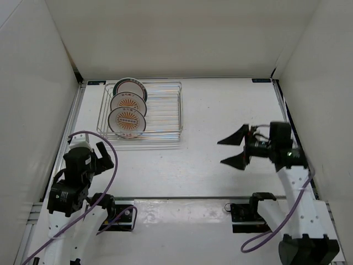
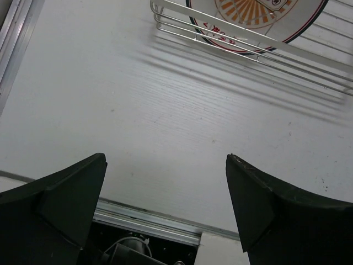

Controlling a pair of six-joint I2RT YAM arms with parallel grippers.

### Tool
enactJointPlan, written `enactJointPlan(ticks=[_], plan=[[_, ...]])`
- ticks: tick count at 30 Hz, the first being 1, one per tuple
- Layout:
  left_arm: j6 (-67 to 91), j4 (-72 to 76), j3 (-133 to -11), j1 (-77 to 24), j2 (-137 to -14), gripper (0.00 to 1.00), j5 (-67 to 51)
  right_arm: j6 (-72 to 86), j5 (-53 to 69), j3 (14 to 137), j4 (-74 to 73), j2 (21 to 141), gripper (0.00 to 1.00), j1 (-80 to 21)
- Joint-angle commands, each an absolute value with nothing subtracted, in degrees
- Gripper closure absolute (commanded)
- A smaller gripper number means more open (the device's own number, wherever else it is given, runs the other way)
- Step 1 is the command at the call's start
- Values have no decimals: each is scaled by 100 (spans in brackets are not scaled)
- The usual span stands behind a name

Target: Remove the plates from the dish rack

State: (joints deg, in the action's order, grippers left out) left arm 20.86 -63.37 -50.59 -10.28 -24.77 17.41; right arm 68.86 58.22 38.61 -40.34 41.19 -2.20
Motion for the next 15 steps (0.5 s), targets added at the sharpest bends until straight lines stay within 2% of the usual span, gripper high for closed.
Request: enactJointPlan(ticks=[1,2,4,6,8,12,15], plan=[[2145,-6637,-5282,-1063,-2443,0,1794,4364,5398,6162,-6857,4859,10,-202],[2145,-6653,-5361,-1072,-2487,0,1697,3985,4526,6544,-7195,5139,10,-202],[1900,-6609,-5563,-1090,-2749,0,1146,3650,4002,7484,-7993,5387,10,-211],[1436,-6548,-5817,-1090,-2961,0,400,3560,3648,7899,-8365,5668,10,-202],[1117,-6845,-6379,-1099,-3680,0,18,3542,3891,7735,-8421,5713,10,-202],[203,-6961,-7381,-1099,-5138,0,-834,3857,4893,7041,-7376,5678,10,-185],[-411,-6549,-7935,-1011,-5861,0,-1149,3710,4878,7364,-6926,5677,10,-176]])
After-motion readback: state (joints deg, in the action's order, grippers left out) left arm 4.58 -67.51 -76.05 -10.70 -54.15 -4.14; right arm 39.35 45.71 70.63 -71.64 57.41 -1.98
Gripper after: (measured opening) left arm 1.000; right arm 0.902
